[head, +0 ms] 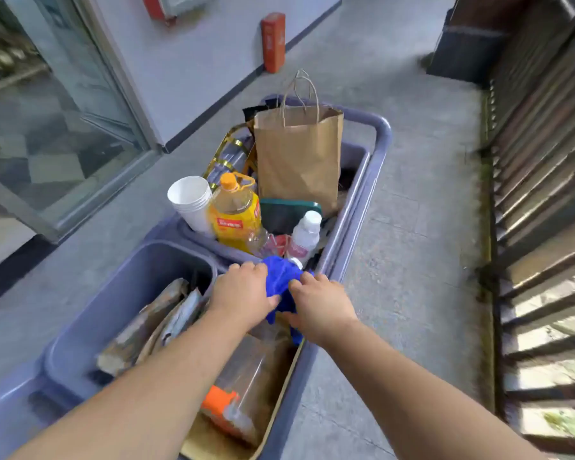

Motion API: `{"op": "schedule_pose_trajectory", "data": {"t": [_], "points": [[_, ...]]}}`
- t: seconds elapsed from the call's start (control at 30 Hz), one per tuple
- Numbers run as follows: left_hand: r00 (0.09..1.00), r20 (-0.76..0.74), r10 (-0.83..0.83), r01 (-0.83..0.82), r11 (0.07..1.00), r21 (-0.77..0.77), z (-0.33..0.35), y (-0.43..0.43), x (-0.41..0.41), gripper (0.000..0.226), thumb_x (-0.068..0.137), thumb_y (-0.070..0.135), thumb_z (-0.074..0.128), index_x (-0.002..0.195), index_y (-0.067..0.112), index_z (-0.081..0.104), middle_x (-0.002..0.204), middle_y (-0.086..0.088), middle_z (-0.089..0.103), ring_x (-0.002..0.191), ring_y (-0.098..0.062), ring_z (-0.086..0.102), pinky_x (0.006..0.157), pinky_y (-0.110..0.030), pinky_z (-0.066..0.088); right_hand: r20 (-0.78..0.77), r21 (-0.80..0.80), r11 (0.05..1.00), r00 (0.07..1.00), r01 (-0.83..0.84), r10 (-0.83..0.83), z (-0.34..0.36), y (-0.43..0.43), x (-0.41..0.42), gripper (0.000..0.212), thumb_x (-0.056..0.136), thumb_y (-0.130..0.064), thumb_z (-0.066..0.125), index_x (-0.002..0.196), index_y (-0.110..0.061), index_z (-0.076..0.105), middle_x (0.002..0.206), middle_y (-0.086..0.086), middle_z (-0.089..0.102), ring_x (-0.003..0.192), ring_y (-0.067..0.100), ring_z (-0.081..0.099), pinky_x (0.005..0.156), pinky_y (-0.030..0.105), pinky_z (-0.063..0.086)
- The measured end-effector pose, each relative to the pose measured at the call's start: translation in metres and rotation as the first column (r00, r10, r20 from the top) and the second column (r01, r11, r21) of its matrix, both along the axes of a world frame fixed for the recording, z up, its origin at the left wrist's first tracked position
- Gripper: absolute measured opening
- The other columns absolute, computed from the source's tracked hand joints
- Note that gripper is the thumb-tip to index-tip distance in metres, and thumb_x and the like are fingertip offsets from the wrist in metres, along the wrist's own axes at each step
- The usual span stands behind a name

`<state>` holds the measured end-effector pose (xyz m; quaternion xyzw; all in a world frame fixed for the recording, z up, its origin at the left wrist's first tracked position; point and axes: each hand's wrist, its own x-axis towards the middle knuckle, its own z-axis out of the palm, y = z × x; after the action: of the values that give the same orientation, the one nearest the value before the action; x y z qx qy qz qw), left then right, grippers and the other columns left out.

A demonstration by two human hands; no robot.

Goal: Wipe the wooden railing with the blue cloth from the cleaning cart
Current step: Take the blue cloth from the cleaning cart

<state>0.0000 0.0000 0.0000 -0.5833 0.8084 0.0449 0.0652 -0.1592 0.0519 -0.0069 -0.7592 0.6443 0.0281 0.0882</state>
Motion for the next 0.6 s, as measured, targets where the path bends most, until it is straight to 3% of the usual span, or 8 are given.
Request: {"op": "schedule_pose_trajectory", "data": {"t": [0.23, 0.4, 0.47, 0.6], "points": [[0.999, -0.039, -0.037, 0.033, 0.995, -0.095, -0.008, -0.011, -0.004, 0.020, 0.094, 0.034, 0.058, 0.108, 0.020, 0.060, 0.111, -0.007, 0.064, 0.109, -0.031, 0.057, 0.081, -0.044, 0.050, 0.012, -0.086, 0.996, 1.000, 0.022, -0.021, -0.016, -0.008, 0.010, 0.029, 0.087, -0.032, 0.061, 0.111, -0.016, 0.057, 0.111, 0.010, 0.058, 0.104, 0.036, 0.054, 0.082, 0.044, 0.045], [0.938, -0.344, 0.048, -0.077, 0.994, -0.071, 0.008, -0.014, -0.003, 0.009, 0.090, 0.028, 0.060, 0.090, 0.020, 0.055, 0.083, -0.006, 0.066, 0.085, -0.035, 0.063, 0.062, -0.040, 0.044, 0.058, -0.157, 0.987, 0.998, 0.024, -0.015, -0.008, -0.002, 0.005, 0.018, 0.086, -0.028, 0.059, 0.099, -0.017, 0.056, 0.101, 0.008, 0.059, 0.097, 0.035, 0.054, 0.076, 0.042, 0.041], [0.871, -0.485, 0.076, -0.087, 0.996, -0.001, 0.026, -0.015, -0.003, 0.010, 0.087, 0.032, 0.063, 0.086, 0.026, 0.055, 0.078, 0.002, 0.066, 0.078, -0.029, 0.062, 0.061, -0.038, 0.045, 0.120, -0.183, 0.980, 0.991, 0.084, -0.063, 0.001, 0.003, -0.001, 0.024, 0.083, -0.034, 0.057, 0.099, -0.016, 0.054, 0.099, 0.008, 0.058, 0.095, 0.034, 0.053, 0.077, 0.043, 0.043], [0.689, -0.719, 0.087, 0.009, 0.992, 0.129, 0.083, -0.015, -0.017, 0.007, 0.077, 0.041, 0.057, 0.081, 0.035, 0.054, 0.068, 0.011, 0.066, 0.061, -0.010, 0.058, 0.056, -0.035, 0.049, 0.398, -0.197, 0.941, 0.900, 0.275, -0.179, 0.033, 0.013, -0.018, 0.065, 0.074, -0.052, 0.059, 0.130, -0.020, 0.046, 0.116, 0.000, 0.054, 0.106, 0.025, 0.049, 0.091, 0.037, 0.046]]}}
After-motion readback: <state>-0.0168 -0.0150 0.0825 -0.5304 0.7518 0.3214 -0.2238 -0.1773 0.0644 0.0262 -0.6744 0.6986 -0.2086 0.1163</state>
